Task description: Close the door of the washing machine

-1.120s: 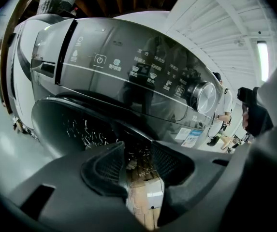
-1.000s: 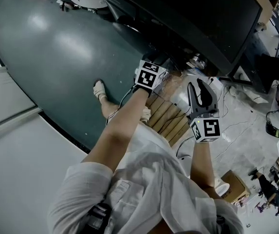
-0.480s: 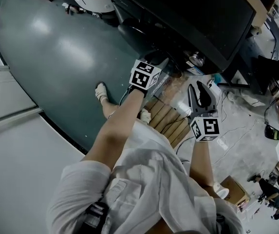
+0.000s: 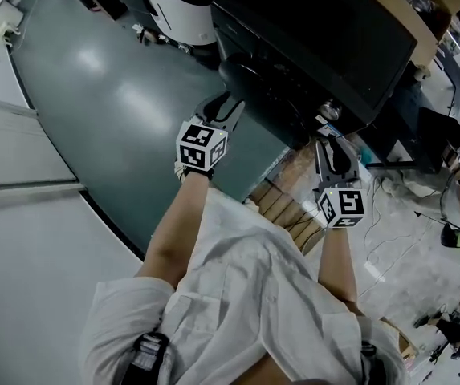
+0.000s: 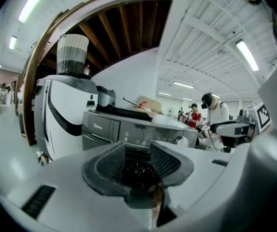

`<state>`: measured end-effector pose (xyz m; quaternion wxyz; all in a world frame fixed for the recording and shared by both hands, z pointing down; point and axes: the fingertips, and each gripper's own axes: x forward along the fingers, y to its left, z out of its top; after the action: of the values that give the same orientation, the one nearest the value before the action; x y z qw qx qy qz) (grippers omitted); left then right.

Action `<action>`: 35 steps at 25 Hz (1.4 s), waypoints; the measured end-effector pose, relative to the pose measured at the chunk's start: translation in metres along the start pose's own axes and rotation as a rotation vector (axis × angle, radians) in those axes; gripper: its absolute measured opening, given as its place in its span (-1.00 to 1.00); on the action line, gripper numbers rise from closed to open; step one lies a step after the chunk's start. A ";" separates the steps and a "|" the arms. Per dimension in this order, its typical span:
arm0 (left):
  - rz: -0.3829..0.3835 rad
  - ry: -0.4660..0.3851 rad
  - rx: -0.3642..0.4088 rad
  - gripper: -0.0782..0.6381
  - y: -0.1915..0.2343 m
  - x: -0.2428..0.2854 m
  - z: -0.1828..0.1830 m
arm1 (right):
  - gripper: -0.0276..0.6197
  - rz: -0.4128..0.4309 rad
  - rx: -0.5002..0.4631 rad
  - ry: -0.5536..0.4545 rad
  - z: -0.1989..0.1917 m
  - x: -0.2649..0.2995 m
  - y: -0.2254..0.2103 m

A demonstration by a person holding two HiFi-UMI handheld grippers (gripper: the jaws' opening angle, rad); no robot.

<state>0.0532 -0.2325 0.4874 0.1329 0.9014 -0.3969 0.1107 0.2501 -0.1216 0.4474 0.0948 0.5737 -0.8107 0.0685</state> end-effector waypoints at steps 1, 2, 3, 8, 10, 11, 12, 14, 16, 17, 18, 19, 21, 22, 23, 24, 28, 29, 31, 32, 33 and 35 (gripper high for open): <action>0.014 -0.026 0.001 -0.31 0.003 -0.012 0.010 | -0.51 0.001 -0.001 -0.011 0.005 -0.001 0.001; 0.026 -0.052 0.003 -0.32 0.005 -0.024 0.020 | -0.51 0.002 0.000 -0.023 0.011 -0.002 0.002; 0.035 -0.076 0.006 -0.33 0.005 -0.036 0.028 | -0.51 0.002 0.004 -0.035 0.016 -0.004 0.003; 0.064 -0.211 0.002 -0.49 0.003 -0.092 0.067 | -0.58 0.010 0.008 -0.093 0.044 -0.014 0.009; 0.077 -0.250 0.000 -0.52 0.002 -0.108 0.079 | -0.62 0.016 -0.004 -0.115 0.055 -0.017 0.012; 0.080 -0.265 0.005 -0.54 0.000 -0.116 0.084 | -0.63 0.017 -0.009 -0.125 0.061 -0.019 0.013; 0.081 -0.280 0.015 -0.58 -0.001 -0.123 0.090 | -0.64 0.018 -0.014 -0.136 0.066 -0.020 0.014; 0.085 -0.310 0.041 -0.63 -0.002 -0.135 0.103 | -0.66 0.018 -0.018 -0.156 0.075 -0.021 0.015; 0.098 -0.340 0.069 -0.68 -0.001 -0.145 0.116 | -0.71 0.016 -0.023 -0.172 0.084 -0.022 0.015; 0.105 -0.352 0.083 -0.69 -0.001 -0.148 0.122 | -0.72 0.015 -0.026 -0.179 0.087 -0.022 0.015; 0.111 -0.362 0.094 -0.69 -0.001 -0.152 0.126 | -0.74 0.012 -0.029 -0.185 0.090 -0.023 0.014; 0.115 -0.367 0.102 -0.70 -0.001 -0.154 0.129 | -0.77 0.010 -0.031 -0.191 0.093 -0.024 0.013; 0.118 -0.374 0.108 -0.70 -0.002 -0.158 0.133 | -0.81 0.006 -0.029 -0.200 0.099 -0.027 0.011; 0.117 -0.375 0.108 -0.70 -0.002 -0.159 0.133 | -0.82 0.003 -0.025 -0.202 0.101 -0.028 0.010; 0.117 -0.376 0.108 -0.70 -0.003 -0.160 0.134 | -0.82 0.000 -0.024 -0.201 0.102 -0.029 0.008; 0.116 -0.375 0.109 -0.70 -0.003 -0.161 0.134 | -0.83 -0.004 -0.027 -0.197 0.102 -0.030 0.007; 0.116 -0.363 0.123 -0.70 -0.005 -0.164 0.133 | -0.83 -0.011 -0.056 -0.176 0.101 -0.028 0.004; 0.117 -0.360 0.127 -0.70 -0.006 -0.165 0.132 | -0.83 -0.011 -0.060 -0.174 0.101 -0.027 0.004; 0.121 -0.353 0.133 -0.70 -0.007 -0.167 0.130 | -0.83 -0.007 -0.065 -0.173 0.101 -0.026 0.005; 0.124 -0.351 0.135 -0.70 -0.007 -0.169 0.130 | -0.83 -0.004 -0.067 -0.172 0.101 -0.026 0.006; 0.128 -0.350 0.136 -0.70 -0.006 -0.170 0.130 | -0.83 -0.002 -0.069 -0.170 0.101 -0.025 0.006; 0.133 -0.350 0.135 -0.70 -0.006 -0.171 0.130 | -0.83 0.001 -0.072 -0.170 0.102 -0.025 0.007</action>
<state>-0.0432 -0.1541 0.3124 -0.0064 0.8855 -0.4643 -0.0129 0.2442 -0.1191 0.3427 0.0464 0.5731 -0.8181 -0.0096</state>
